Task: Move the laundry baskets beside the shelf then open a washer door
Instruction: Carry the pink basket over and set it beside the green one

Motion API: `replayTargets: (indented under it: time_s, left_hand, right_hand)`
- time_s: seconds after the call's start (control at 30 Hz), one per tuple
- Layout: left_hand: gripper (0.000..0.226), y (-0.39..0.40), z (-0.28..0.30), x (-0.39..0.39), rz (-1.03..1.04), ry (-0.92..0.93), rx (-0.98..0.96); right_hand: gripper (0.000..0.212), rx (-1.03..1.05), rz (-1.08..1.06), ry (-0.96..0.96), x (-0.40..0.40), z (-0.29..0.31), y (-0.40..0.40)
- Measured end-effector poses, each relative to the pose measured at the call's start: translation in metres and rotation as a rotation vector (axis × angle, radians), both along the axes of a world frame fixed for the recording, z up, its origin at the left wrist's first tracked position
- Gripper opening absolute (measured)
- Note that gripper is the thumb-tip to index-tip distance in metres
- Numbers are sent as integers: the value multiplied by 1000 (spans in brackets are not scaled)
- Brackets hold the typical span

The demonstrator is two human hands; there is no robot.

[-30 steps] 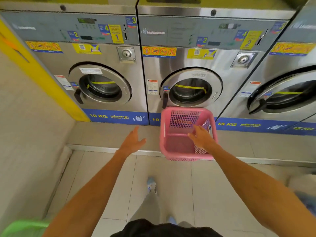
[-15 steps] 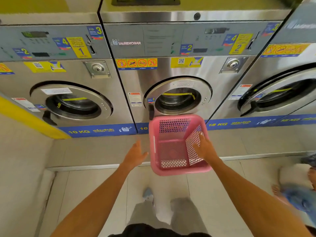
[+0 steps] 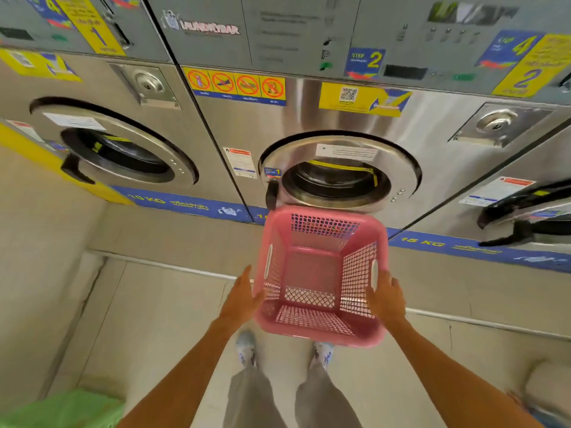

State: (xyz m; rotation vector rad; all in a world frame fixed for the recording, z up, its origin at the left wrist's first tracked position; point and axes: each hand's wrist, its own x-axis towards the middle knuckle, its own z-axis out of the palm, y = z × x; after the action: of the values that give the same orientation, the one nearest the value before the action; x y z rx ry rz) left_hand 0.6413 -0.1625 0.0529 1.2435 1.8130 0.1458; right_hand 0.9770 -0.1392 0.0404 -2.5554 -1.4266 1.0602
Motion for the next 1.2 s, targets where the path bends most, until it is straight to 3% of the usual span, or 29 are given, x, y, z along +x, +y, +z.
replayTargets:
  time_s: [0.17, 0.3, 0.47, 0.6, 0.93, 1.2]
  left_hand:
    - [84, 12, -48, 20, 72, 49, 21]
    - [87, 21, -100, 22, 59, 109, 58]
    - [81, 30, -160, 20, 22, 169, 149]
    - [71, 26, -187, 23, 137, 124, 286]
    - [62, -39, -168, 10, 267, 147, 342]
    - [63, -165, -140, -46, 547, 169, 220]
  right_hand:
    - [71, -6, -136, -46, 19, -59, 9]
    - [80, 23, -119, -80, 29, -109, 1]
    - [76, 164, -46, -40, 33, -155, -10]
    - [71, 283, -69, -58, 35, -177, -17]
    - [65, 361, -19, 1, 19, -154, -46]
    - [61, 316, 254, 58, -51, -145, -72]
